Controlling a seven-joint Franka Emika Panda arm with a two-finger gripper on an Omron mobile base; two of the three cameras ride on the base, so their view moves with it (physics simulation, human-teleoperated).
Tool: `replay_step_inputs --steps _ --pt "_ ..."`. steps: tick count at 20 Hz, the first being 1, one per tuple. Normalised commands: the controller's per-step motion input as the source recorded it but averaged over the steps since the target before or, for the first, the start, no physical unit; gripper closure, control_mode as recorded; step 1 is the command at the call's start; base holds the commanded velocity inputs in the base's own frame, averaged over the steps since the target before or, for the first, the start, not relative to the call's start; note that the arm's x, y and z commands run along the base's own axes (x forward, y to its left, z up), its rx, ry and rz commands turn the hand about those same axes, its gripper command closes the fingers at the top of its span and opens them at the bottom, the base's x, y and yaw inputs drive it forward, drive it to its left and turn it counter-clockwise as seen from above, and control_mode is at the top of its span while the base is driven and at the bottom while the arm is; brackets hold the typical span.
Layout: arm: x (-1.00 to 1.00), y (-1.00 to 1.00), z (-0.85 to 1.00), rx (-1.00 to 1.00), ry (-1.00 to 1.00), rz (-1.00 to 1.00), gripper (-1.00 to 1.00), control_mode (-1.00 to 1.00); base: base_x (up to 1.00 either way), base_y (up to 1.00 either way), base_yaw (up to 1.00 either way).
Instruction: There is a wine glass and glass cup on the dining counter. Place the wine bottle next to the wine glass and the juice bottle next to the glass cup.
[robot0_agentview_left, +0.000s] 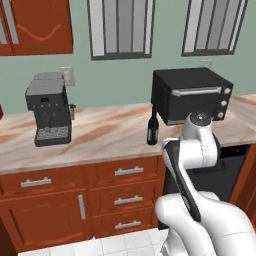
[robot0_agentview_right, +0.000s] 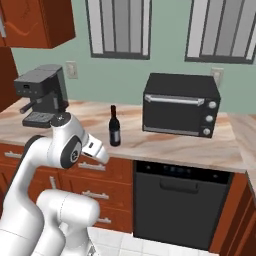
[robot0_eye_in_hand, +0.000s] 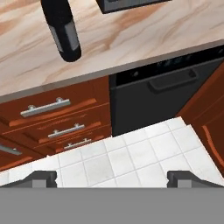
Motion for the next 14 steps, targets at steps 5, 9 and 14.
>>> replay_step_inputs --steps 5,9,14 --pt "0.0 0.0 0.0 0.0 0.0 0.0 -1.0 1.0 0.38 -0.46 0.28" --pt "0.0 0.0 0.0 0.0 0.0 0.0 -1.0 1.0 0.35 -0.44 0.26" --pt "0.0 0.0 0.0 0.0 0.0 0.0 -1.0 1.0 0.44 -0.44 0.18"
